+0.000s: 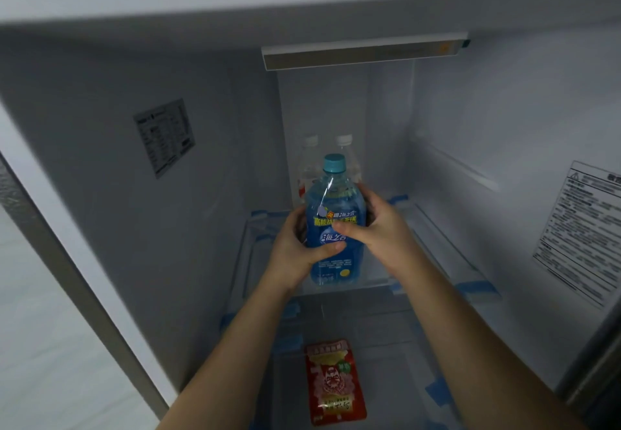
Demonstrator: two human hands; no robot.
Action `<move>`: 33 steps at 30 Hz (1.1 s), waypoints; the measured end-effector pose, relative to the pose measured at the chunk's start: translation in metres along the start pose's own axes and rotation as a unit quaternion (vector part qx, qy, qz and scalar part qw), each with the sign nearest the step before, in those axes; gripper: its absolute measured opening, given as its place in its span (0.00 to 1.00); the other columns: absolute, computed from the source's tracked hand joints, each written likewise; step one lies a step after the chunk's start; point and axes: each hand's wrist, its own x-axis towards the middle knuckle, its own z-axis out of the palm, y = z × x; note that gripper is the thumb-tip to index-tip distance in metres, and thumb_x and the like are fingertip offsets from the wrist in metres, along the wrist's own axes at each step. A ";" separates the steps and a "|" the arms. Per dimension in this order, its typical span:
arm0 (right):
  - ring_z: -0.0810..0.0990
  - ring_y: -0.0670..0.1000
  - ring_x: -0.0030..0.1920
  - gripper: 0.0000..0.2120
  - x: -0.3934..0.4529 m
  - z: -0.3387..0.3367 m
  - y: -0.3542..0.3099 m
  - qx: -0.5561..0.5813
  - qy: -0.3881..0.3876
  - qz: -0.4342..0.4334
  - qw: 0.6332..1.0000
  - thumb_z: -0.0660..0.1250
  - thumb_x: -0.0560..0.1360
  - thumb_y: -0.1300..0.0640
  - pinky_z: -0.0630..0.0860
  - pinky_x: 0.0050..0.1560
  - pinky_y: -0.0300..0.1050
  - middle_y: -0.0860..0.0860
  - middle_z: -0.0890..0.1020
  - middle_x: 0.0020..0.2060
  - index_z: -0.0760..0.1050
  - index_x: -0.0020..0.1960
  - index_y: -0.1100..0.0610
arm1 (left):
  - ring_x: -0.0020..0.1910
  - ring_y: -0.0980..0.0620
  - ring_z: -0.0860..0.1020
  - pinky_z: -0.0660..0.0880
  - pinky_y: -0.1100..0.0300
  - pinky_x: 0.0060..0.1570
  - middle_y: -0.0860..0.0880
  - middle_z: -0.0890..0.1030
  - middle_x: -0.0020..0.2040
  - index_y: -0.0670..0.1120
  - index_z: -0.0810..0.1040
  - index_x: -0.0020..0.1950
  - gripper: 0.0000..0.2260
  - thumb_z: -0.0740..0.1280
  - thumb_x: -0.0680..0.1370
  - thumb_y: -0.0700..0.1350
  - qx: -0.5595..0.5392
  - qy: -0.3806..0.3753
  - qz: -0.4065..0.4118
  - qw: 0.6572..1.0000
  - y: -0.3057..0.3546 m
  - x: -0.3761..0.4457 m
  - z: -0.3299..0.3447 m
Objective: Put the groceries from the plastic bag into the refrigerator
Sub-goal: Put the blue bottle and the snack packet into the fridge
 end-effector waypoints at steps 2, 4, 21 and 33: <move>0.82 0.49 0.55 0.30 -0.001 -0.001 0.003 -0.017 -0.002 -0.003 1.000 0.78 0.67 0.60 0.78 0.59 0.56 0.48 0.84 0.54 0.73 0.66 0.51 | 0.58 0.50 0.81 0.79 0.59 0.51 0.46 0.81 0.61 0.44 0.71 0.67 0.34 0.80 0.64 0.35 0.006 -0.005 -0.003 1.000 -0.004 -0.001 0.001; 0.82 0.48 0.55 0.28 -0.003 -0.001 0.006 -0.026 -0.002 -0.008 1.000 0.77 0.67 0.60 0.78 0.58 0.55 0.47 0.84 0.54 0.73 0.65 0.49 | 0.58 0.49 0.81 0.79 0.58 0.52 0.46 0.81 0.61 0.44 0.71 0.67 0.34 0.80 0.64 0.34 0.002 -0.009 -0.004 1.000 -0.009 -0.001 0.002; 0.77 0.45 0.59 0.33 -0.060 0.001 0.058 -0.210 0.093 0.032 0.973 0.73 0.70 0.46 0.76 0.57 0.43 0.45 0.77 0.60 0.67 0.71 0.52 | 0.60 0.61 0.75 0.69 0.78 0.53 0.56 0.74 0.64 0.49 0.63 0.75 0.41 0.80 0.67 0.47 0.193 0.055 0.031 0.979 -0.032 -0.035 -0.004; 0.81 0.45 0.51 0.20 -0.057 0.016 0.064 -0.325 0.129 -0.028 0.936 0.74 0.71 0.53 0.80 0.51 0.46 0.47 0.83 0.54 0.76 0.61 0.54 | 0.57 0.60 0.76 0.73 0.72 0.48 0.54 0.78 0.63 0.47 0.72 0.70 0.29 0.77 0.71 0.42 0.255 0.032 0.014 0.966 -0.039 -0.024 -0.009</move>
